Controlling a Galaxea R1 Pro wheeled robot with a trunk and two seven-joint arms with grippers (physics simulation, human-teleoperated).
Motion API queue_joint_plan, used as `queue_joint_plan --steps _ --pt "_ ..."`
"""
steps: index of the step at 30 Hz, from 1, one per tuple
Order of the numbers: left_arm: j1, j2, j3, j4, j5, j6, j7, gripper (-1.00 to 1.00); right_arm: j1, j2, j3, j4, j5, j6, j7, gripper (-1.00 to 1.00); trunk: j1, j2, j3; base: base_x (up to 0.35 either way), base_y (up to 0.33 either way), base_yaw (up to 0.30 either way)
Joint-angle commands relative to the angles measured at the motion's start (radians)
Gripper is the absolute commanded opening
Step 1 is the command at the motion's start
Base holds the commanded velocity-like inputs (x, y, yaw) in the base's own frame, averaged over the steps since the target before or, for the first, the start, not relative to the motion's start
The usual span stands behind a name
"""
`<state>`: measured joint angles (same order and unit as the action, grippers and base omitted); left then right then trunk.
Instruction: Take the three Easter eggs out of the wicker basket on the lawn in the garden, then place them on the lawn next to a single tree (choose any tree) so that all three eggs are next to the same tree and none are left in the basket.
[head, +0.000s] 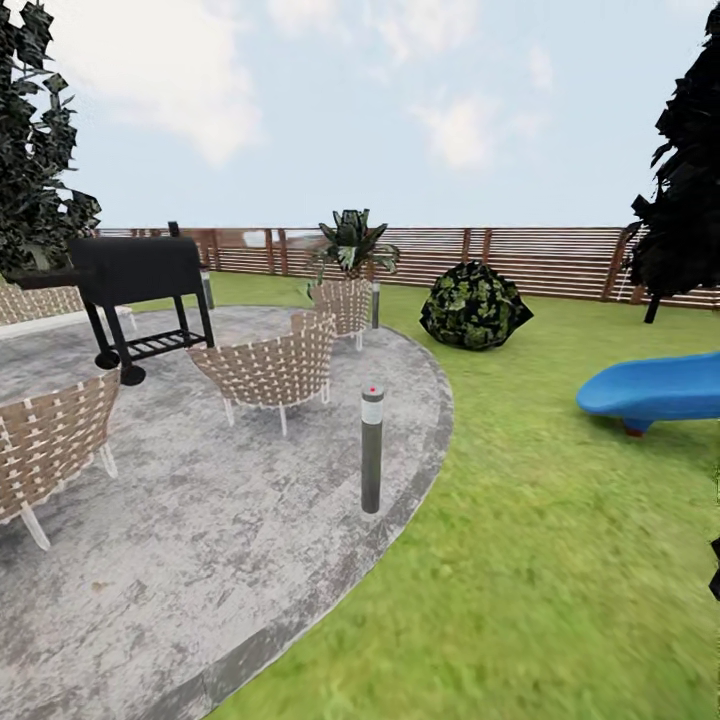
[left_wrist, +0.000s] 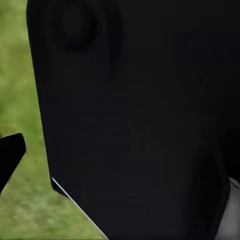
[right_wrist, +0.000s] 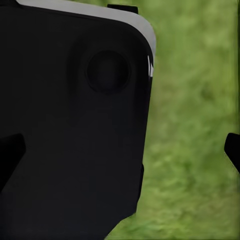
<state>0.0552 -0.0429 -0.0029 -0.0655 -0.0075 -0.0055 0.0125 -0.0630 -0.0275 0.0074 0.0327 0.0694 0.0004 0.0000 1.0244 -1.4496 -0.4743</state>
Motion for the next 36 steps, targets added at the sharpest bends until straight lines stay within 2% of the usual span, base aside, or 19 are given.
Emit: queue_joint_plan --steps 1,10,30,36 --pt "0.0 0.0 -0.001 -0.002 -0.001 -0.001 0.001 1.0 -0.001 0.0 0.0 0.002 0.007 0.0 0.0 1.0 0.001 0.0 -0.001 0.336 0.0 -0.231" --pt "0.001 0.0 0.0 -0.002 -0.001 -0.001 0.001 1.0 -0.001 0.0 0.0 0.002 0.007 -0.001 0.0 1.0 0.001 0.0 -0.002 0.336 0.0 -0.069" --pt "0.001 0.0 -0.001 -0.003 -0.001 0.0 0.001 1.0 -0.001 0.0 0.0 0.002 0.007 -0.002 0.0 1.0 0.001 0.0 -0.014 0.336 0.0 -0.275" --pt "0.001 0.0 0.0 -0.002 -0.001 0.0 0.001 1.0 -0.001 0.0 0.0 0.002 0.008 -0.002 0.0 1.0 0.001 0.0 -0.016 0.336 -0.002 -0.098"
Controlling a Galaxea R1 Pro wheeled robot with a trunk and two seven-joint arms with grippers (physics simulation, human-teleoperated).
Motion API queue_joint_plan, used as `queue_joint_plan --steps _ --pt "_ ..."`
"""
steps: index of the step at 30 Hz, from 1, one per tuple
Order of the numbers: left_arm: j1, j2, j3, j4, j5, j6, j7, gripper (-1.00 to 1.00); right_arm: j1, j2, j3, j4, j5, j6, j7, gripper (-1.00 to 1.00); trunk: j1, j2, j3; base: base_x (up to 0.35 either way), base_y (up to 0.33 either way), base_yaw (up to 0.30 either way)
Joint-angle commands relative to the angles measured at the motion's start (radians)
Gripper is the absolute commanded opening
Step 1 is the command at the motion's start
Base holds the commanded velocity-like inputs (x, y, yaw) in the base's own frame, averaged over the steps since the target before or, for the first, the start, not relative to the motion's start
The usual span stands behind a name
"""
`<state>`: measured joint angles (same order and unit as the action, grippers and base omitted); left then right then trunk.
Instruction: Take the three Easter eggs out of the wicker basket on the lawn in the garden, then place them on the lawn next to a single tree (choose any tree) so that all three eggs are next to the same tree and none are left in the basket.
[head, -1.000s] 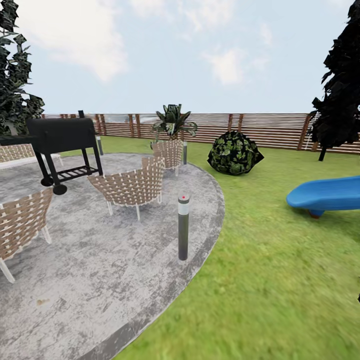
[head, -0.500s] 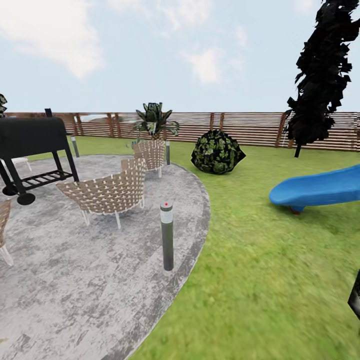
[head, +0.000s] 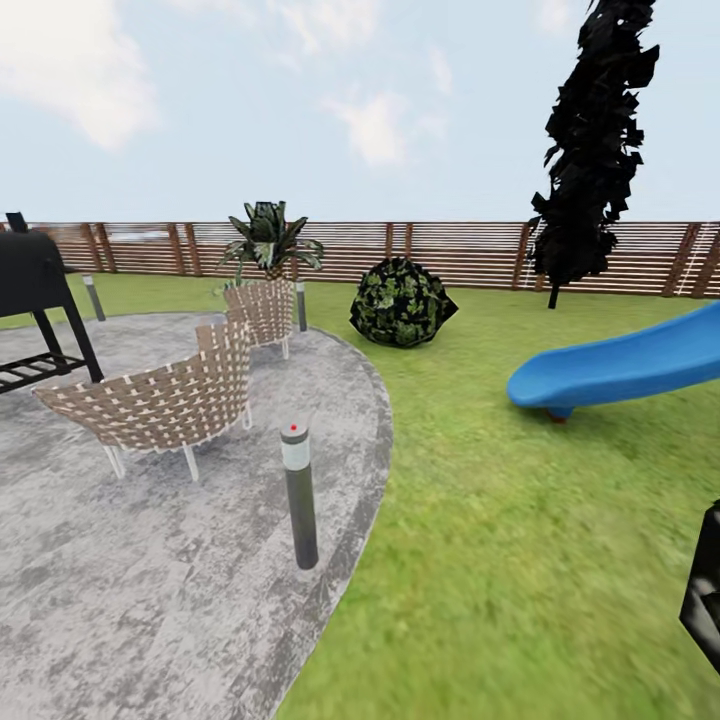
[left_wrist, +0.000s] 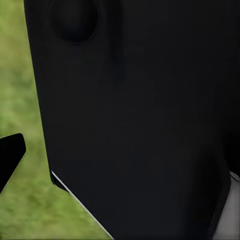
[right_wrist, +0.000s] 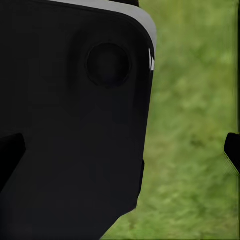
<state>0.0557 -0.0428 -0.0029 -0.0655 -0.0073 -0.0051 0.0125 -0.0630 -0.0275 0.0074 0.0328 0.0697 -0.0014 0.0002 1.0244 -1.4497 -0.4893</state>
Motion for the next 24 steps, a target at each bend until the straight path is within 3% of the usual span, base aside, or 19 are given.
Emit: queue_joint_plan --steps 1,13,24 --pt "0.0 0.0 0.0 -0.002 -0.001 -0.001 0.001 1.0 -0.001 0.0 0.0 0.002 0.007 0.0 0.0 1.0 0.001 0.0 -0.001 0.336 -0.039 -0.013" --pt "0.0 -0.001 0.0 -0.002 -0.001 -0.001 0.001 1.0 -0.001 0.0 0.0 0.002 0.007 0.0 0.0 1.0 0.001 0.0 -0.003 0.333 -0.097 -0.207" --pt "0.0 -0.001 0.0 -0.002 -0.001 -0.001 0.001 1.0 -0.001 0.0 0.0 0.002 0.007 0.0 0.0 1.0 0.001 0.0 -0.003 0.329 -0.113 -0.023"
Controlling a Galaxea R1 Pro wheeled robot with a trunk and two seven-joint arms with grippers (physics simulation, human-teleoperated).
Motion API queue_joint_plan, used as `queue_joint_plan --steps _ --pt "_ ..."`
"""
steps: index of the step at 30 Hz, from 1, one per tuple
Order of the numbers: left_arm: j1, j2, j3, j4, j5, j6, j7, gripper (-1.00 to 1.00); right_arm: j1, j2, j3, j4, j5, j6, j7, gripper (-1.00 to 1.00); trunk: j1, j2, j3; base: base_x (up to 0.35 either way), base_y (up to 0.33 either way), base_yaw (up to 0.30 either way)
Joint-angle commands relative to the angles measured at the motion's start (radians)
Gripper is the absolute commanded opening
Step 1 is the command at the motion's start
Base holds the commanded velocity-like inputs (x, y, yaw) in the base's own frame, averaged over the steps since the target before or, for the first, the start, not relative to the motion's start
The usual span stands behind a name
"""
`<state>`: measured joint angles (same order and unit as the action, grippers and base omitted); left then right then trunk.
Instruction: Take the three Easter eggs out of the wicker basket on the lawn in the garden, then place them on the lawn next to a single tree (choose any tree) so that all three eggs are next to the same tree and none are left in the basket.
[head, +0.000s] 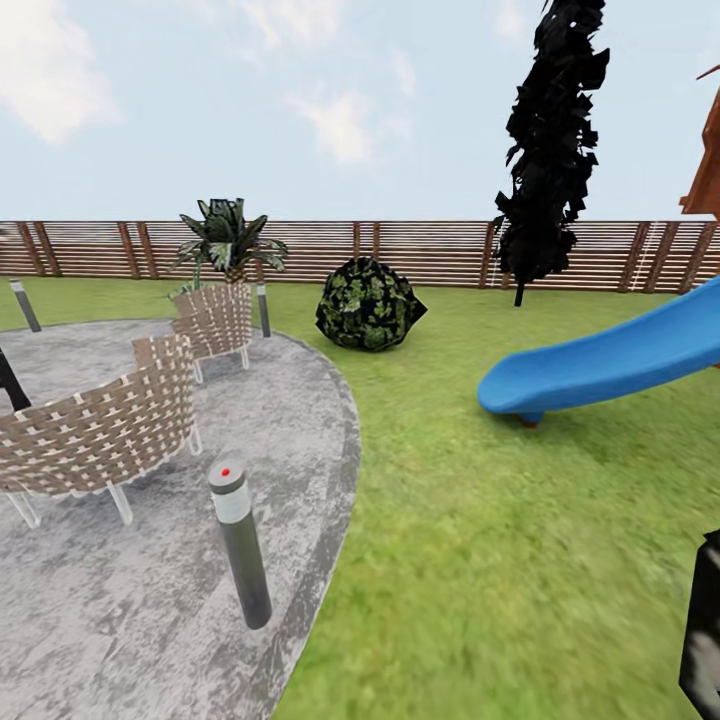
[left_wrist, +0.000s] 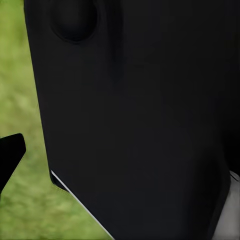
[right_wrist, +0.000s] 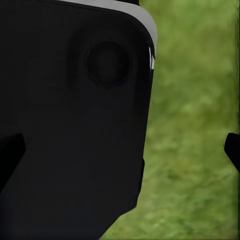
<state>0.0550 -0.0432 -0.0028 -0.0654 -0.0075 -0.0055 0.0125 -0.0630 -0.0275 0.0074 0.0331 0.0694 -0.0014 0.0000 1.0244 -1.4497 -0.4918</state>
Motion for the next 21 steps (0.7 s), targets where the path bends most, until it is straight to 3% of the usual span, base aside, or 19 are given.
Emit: queue_joint_plan --steps 1,21 --pt "0.001 0.0 0.0 -0.002 -0.001 -0.001 0.001 1.0 -0.001 0.0 0.0 0.002 0.007 0.0 0.0 1.0 0.001 0.0 -0.001 0.329 -0.104 0.0" --pt "0.001 -0.001 0.0 -0.002 0.0 0.0 0.001 1.0 -0.001 0.0 0.0 0.002 0.007 0.0 0.0 1.0 0.001 0.0 -0.001 0.329 -0.116 0.0"
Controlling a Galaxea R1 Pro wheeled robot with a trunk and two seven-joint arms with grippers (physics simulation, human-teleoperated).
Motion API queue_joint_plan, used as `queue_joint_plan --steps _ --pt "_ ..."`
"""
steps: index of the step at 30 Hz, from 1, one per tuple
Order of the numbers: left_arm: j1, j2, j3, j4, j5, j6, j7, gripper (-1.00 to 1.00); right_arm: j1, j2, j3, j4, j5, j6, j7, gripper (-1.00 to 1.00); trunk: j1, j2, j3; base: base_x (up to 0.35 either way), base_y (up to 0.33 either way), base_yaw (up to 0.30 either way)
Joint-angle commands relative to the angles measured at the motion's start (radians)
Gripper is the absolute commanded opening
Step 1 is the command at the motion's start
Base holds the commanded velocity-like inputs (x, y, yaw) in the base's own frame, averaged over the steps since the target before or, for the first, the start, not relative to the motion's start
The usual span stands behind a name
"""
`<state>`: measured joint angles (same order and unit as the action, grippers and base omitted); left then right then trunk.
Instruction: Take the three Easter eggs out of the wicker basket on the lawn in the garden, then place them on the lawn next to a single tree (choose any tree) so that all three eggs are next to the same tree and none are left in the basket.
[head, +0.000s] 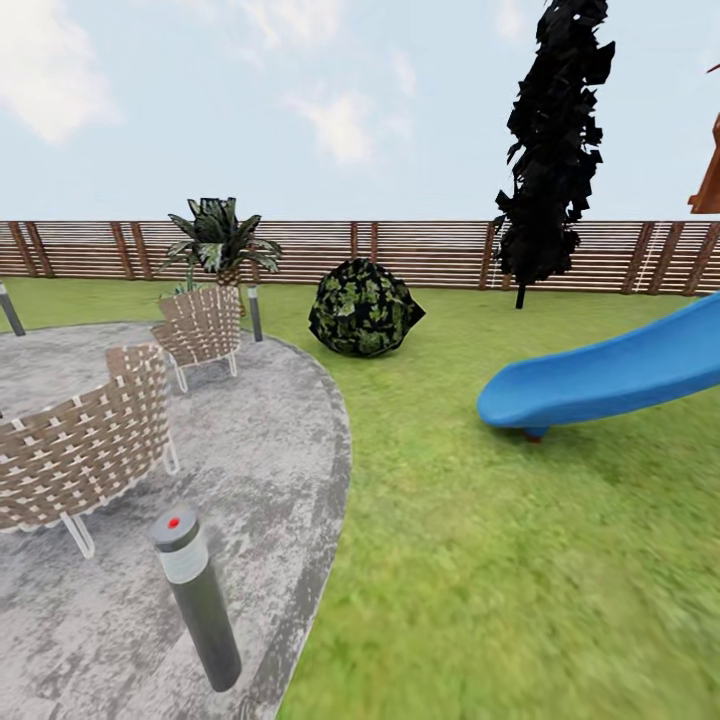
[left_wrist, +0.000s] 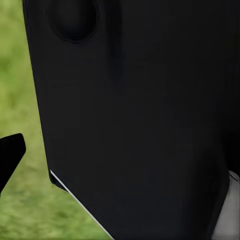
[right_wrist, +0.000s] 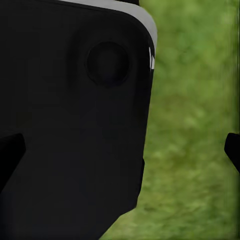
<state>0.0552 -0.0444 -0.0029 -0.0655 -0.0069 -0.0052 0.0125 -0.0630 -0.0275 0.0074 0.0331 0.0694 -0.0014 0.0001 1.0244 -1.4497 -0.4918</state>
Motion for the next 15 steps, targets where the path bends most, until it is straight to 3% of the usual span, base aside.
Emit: queue_joint_plan --steps 1,15 --pt "0.001 0.0 0.0 -0.002 -0.001 0.0 0.001 1.0 -0.001 0.0 0.0 0.002 0.007 0.0 0.0 1.0 0.001 0.0 -0.001 0.329 -0.128 0.0" --pt "0.001 0.001 0.0 -0.003 -0.001 -0.001 0.001 1.0 -0.001 0.0 0.0 0.002 0.007 0.0 0.0 1.0 0.001 0.0 -0.001 0.329 -0.128 0.0"
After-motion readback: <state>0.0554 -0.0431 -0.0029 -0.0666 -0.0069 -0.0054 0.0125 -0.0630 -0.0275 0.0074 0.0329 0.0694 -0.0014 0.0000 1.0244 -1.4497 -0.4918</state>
